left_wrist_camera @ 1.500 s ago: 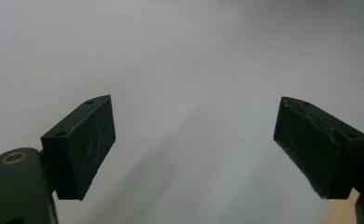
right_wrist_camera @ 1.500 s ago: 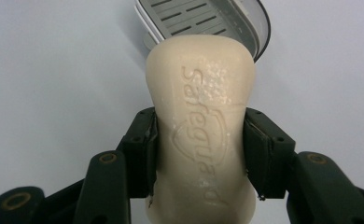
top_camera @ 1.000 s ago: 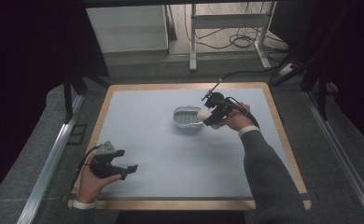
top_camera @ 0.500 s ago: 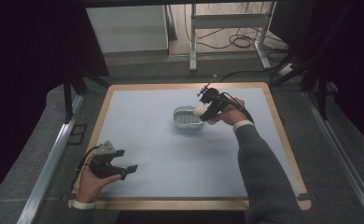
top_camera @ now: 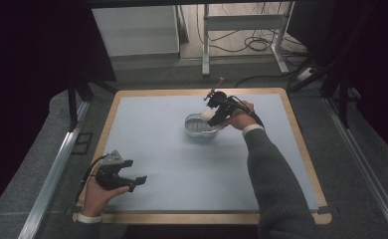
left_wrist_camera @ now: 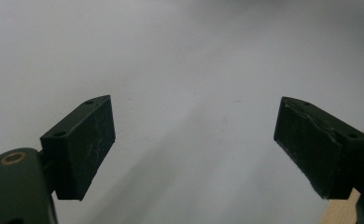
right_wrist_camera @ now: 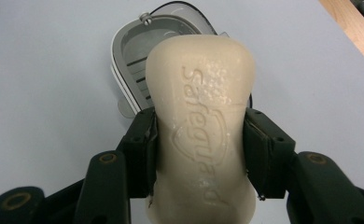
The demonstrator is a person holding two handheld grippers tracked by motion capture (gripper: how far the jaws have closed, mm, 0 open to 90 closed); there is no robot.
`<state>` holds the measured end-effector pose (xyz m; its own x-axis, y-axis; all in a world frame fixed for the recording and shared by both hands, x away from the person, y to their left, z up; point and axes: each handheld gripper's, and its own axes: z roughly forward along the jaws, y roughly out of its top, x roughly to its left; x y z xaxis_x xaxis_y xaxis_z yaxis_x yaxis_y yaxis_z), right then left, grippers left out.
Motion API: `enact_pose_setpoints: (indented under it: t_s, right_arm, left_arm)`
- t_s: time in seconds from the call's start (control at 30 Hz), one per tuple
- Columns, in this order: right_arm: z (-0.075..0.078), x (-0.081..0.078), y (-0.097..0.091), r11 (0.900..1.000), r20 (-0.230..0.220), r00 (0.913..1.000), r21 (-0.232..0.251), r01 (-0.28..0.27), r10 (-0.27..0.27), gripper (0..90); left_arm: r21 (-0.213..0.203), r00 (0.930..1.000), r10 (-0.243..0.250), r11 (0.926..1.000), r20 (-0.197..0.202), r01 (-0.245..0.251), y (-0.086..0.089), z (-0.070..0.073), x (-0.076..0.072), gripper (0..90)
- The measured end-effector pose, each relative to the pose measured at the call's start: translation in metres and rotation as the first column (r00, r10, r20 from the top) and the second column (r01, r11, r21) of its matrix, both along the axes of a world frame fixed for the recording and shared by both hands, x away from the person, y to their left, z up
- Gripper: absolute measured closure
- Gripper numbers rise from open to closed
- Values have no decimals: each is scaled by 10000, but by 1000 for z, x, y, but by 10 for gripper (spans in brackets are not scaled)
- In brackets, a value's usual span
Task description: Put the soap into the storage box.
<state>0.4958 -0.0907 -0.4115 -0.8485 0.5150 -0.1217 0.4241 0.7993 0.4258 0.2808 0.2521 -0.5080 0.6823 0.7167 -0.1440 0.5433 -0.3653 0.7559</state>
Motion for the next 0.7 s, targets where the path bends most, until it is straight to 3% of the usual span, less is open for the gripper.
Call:
enact_pose_setpoints:
  t_s: [0.7]
  right_arm:
    - [-21, 15, 28, 9936, 84, 9942, -341, -1073, 1076, 491]
  left_arm:
    - [39, 10000, -65, 10000, -11, 65, -3, -1, 0, 130]
